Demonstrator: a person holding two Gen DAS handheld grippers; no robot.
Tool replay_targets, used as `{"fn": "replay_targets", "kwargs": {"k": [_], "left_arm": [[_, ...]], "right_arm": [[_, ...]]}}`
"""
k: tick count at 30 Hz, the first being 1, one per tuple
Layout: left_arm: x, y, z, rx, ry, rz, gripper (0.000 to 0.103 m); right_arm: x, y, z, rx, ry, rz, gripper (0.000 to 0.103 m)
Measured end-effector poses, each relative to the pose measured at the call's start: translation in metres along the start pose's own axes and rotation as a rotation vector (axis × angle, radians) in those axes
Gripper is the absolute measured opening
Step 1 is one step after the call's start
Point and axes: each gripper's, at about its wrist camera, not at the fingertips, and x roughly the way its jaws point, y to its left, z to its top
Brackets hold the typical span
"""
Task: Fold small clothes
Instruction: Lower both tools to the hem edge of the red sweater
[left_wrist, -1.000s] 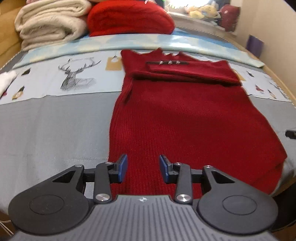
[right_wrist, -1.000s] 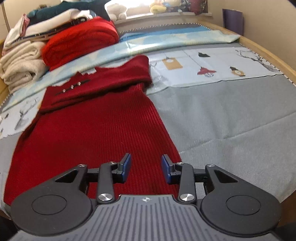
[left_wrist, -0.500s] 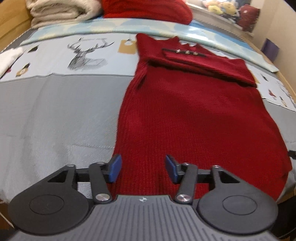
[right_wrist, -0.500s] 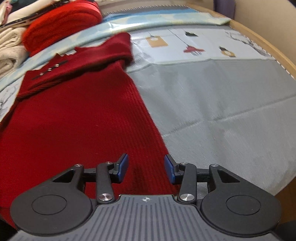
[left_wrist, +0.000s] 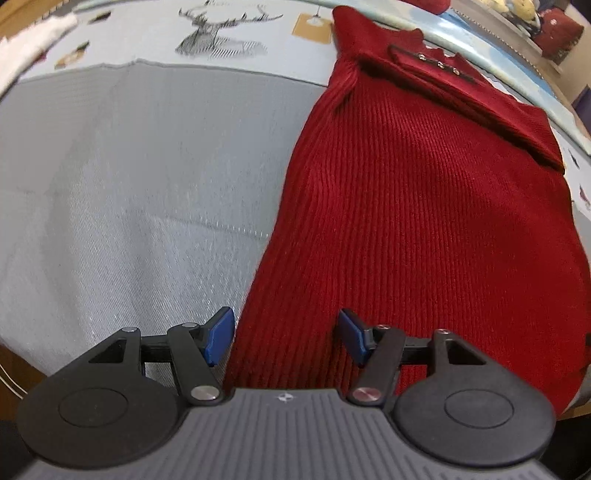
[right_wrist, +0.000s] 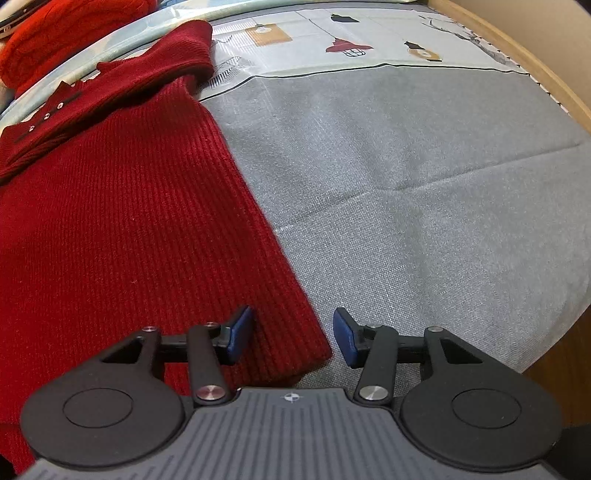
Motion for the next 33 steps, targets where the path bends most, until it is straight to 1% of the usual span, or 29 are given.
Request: {"fn": "replay_targets", "kwargs": {"k": [2,3,4,6,10,12,14,16,17,19,20,21,24,25,28,30,31,33], "left_arm": [[0.001,0.005,0.000,-0.020,0.005,-0.018,0.066],[0.000,0.006,0.000,-0.023,0.003,-0.022,0.066],[0.000,0.007,0.000,-0.023,0.003,-0.023,0.066],[-0.001,0.007,-0.001,-0.017,0.001,-0.016,0.066],[-0.005,0.010,-0.001,-0.052,-0.009,-0.006,0.066],[-0.005,0.012,-0.001,-0.057,-0.007,-0.008,0.065],[-0.005,0.010,-0.002,-0.040,-0.004,-0.006,0.061],[-0.004,0.007,-0.002,-0.025,-0.006,-0.004,0.051],[-0.004,0.006,-0.002,-0.020,-0.007,-0.005,0.048],[-0.004,0.005,-0.003,-0.009,-0.008,-0.008,0.036],[-0.004,0.005,-0.003,-0.006,-0.008,-0.010,0.034],[-0.005,0.005,-0.003,-0.005,-0.009,-0.008,0.033],[-0.005,0.005,-0.003,-0.012,-0.011,-0.010,0.032],[-0.004,0.005,-0.002,-0.016,-0.010,-0.010,0.033],[-0.003,0.008,-0.001,-0.036,-0.006,-0.005,0.035],[-0.003,0.009,-0.001,-0.038,-0.006,-0.005,0.035],[-0.003,0.009,-0.001,-0.035,-0.007,-0.003,0.035],[-0.003,0.008,-0.001,-0.030,-0.007,-0.002,0.035]], "right_arm": [[0.000,0.000,-0.001,0.006,0.001,0.007,0.049],[-0.001,0.001,0.000,0.011,0.000,0.015,0.043],[-0.002,0.000,0.000,0.016,-0.002,0.025,0.040],[-0.003,-0.001,-0.001,0.017,-0.008,0.025,0.038],[-0.003,-0.010,0.000,0.072,-0.003,0.042,0.038],[-0.002,-0.011,0.000,0.077,0.002,0.048,0.038],[-0.001,-0.008,-0.001,0.058,0.003,0.043,0.040],[-0.001,-0.006,-0.002,0.038,0.003,0.036,0.040],[-0.001,-0.004,-0.002,0.030,0.003,0.034,0.040],[0.000,-0.002,-0.001,0.021,0.003,0.031,0.040],[0.000,-0.001,-0.001,0.017,0.003,0.030,0.040],[-0.001,-0.001,-0.001,0.014,0.001,0.030,0.037],[-0.003,-0.001,-0.002,0.009,-0.008,0.044,0.018],[-0.005,-0.001,-0.002,0.009,-0.014,0.042,0.016],[-0.005,-0.002,-0.002,0.016,-0.013,0.044,0.016],[-0.004,-0.001,-0.002,0.010,-0.010,0.039,0.018],[-0.004,-0.001,-0.002,0.008,-0.009,0.037,0.021],[-0.004,0.000,-0.002,0.008,-0.008,0.036,0.022]]}}
